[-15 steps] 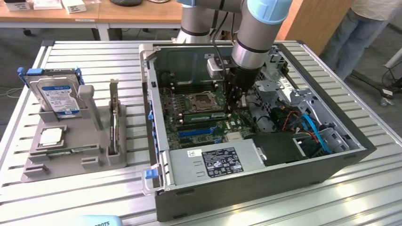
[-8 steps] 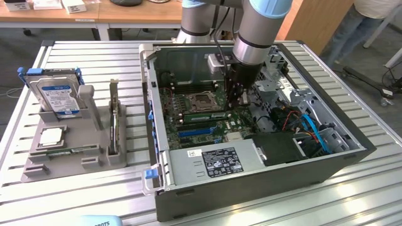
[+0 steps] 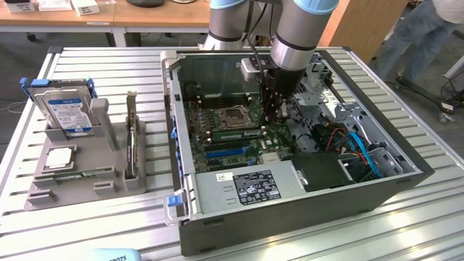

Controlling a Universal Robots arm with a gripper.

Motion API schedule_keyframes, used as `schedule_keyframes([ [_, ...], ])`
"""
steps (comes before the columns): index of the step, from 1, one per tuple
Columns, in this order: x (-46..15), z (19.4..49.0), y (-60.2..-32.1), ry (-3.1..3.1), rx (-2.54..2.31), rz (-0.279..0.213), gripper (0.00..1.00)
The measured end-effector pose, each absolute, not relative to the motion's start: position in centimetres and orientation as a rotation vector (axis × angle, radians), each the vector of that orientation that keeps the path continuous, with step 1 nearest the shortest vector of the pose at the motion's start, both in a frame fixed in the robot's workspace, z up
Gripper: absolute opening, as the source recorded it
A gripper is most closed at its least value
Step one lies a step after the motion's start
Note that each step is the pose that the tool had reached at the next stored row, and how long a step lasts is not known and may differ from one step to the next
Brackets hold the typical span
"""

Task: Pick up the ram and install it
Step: 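Press down the ram until it locks into place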

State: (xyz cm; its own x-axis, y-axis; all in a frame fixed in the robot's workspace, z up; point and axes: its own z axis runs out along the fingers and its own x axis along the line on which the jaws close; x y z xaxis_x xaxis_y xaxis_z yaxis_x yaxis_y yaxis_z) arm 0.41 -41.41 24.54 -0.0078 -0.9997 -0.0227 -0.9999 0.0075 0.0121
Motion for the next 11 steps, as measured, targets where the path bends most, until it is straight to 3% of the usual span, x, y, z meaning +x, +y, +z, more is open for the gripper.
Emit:
schedule_keyframes([
  [11, -0.8, 24.6, -41.4, 2.224, -2.208, 0.038, 0.10],
])
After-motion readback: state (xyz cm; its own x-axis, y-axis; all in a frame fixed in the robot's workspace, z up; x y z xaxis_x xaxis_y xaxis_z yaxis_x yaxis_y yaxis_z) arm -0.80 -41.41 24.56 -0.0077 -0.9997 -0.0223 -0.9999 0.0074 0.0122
